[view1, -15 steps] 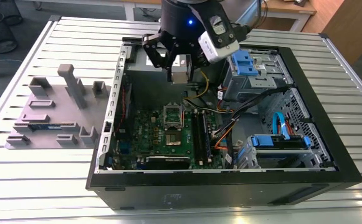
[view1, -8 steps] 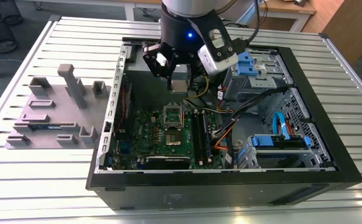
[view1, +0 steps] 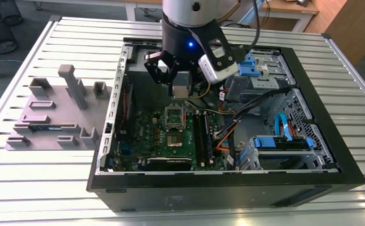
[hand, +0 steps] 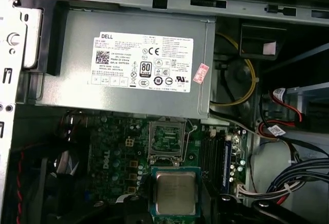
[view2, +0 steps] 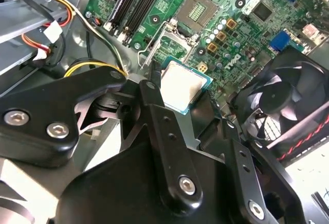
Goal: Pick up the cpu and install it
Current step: 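Pick up the cpu and move it towards the insertion slot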
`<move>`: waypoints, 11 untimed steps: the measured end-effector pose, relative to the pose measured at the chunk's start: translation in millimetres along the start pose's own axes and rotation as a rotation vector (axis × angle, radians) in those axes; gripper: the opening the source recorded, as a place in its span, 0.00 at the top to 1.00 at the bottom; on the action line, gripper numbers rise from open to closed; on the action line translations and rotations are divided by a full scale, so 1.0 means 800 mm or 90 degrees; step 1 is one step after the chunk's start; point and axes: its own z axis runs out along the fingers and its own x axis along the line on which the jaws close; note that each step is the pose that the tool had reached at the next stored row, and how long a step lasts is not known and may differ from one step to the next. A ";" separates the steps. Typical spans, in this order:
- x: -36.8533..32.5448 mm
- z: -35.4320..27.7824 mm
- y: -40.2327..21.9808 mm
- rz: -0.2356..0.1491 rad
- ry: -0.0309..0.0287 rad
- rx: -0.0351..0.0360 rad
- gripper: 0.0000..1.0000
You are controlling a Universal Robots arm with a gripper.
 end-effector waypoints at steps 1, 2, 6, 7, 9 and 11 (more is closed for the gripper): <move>0.0001 0.0011 -0.0008 0.000 0.0001 0.0001 0.53; 0.0001 0.0023 -0.0020 0.000 0.0001 0.0001 0.53; 0.0005 0.0086 -0.0065 0.001 0.0003 0.0000 0.53; 0.0006 0.0104 -0.0074 0.001 0.0004 -0.0001 0.53; 0.0007 0.0132 -0.0090 0.001 0.0006 0.0000 0.53; 0.0008 0.0161 -0.0105 0.001 0.0008 0.0000 0.53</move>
